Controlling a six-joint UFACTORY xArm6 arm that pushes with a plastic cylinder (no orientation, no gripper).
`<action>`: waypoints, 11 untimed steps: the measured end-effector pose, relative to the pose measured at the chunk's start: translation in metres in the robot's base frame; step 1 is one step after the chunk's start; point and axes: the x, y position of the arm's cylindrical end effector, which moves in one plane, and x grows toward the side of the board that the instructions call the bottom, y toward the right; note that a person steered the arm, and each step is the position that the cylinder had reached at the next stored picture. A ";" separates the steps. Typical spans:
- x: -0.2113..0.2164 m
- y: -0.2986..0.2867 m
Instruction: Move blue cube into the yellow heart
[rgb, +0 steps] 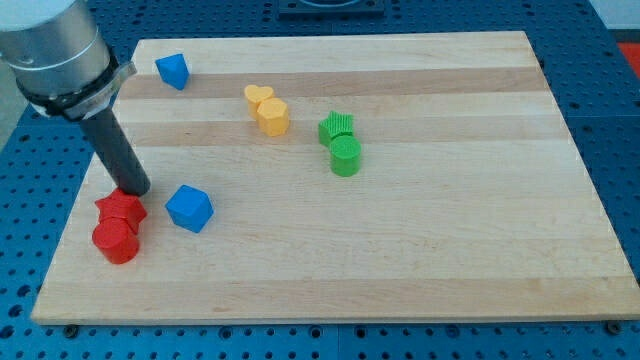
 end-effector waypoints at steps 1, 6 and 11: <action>0.006 0.005; -0.050 0.125; 0.081 0.050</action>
